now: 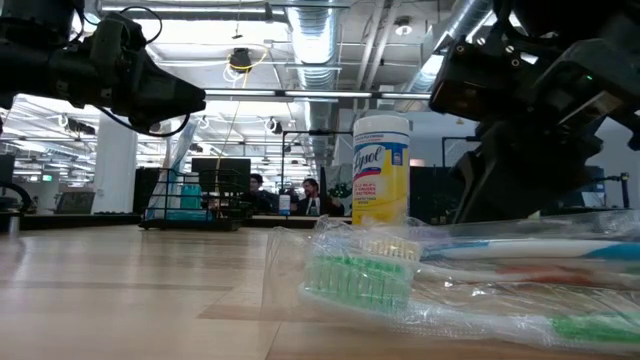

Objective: Pick & Place toothbrushing station
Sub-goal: Put the top purple toothbrush into the mesh organizer

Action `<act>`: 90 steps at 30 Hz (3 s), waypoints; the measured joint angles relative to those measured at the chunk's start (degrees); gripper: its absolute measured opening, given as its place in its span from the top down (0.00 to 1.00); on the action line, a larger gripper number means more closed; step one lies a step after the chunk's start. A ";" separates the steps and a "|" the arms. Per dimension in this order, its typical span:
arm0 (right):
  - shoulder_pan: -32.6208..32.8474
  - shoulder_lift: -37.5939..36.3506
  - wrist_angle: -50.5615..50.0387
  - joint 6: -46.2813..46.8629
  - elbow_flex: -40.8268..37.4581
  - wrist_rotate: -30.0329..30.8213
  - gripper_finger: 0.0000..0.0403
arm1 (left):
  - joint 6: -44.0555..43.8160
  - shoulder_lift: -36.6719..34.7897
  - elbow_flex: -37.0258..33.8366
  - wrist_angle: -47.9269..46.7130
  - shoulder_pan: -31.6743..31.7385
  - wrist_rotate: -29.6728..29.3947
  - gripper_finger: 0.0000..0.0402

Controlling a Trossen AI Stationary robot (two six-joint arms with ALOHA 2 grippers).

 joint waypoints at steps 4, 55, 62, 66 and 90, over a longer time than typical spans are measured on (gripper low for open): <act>-0.04 -0.84 -0.44 -0.66 -0.10 -0.39 0.98 | 0.00 0.00 0.00 0.04 0.00 0.01 0.67; -18.37 -8.17 22.60 -28.13 14.78 2.74 1.00 | 1.54 4.75 -0.04 17.80 0.00 10.82 0.67; -20.31 -8.17 27.67 -28.10 14.78 -0.03 1.00 | 4.92 14.50 6.48 20.98 0.02 11.00 0.67; -20.74 -8.17 27.70 -28.11 14.78 -0.14 1.00 | 9.37 19.76 11.27 21.38 0.02 11.01 0.67; -20.70 -8.17 29.07 -29.01 14.78 -0.15 1.00 | 12.12 27.35 21.01 22.05 1.33 13.66 0.67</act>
